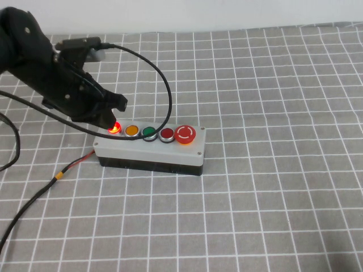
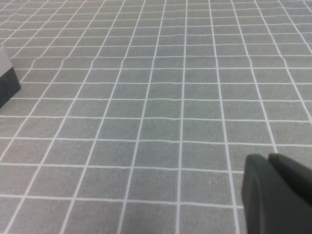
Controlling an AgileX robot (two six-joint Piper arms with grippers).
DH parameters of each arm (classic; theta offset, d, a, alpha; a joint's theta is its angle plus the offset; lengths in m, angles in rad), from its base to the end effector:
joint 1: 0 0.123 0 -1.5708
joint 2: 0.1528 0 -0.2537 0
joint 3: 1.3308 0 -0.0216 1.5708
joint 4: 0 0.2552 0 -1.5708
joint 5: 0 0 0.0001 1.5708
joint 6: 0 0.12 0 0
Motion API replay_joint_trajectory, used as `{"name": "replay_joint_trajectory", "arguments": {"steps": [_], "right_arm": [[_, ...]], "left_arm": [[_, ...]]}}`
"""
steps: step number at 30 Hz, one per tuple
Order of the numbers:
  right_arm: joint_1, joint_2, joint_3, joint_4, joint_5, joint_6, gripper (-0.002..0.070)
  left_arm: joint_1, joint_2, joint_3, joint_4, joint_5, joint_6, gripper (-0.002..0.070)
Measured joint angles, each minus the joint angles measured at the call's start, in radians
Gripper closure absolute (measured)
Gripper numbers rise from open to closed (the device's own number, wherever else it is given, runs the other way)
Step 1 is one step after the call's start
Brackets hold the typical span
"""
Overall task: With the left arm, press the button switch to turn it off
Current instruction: Press the button to turn off
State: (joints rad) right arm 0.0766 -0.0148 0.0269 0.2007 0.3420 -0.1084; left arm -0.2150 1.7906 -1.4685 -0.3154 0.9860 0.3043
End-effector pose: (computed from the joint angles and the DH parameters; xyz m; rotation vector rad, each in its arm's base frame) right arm 0.1163 0.0170 0.1676 -0.0431 1.8337 0.1720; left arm 0.3722 -0.1131 0.2129 0.5352 2.7041 -0.3853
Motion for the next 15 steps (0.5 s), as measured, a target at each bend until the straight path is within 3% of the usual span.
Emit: {"name": "replay_joint_trajectory", "arguments": {"steps": [15], "right_arm": [[0.000,0.000,0.000,0.000,0.000,0.000,0.0694]], "left_arm": [[0.000,0.048,-0.002,0.000,-0.019,0.007,0.0678]]}}
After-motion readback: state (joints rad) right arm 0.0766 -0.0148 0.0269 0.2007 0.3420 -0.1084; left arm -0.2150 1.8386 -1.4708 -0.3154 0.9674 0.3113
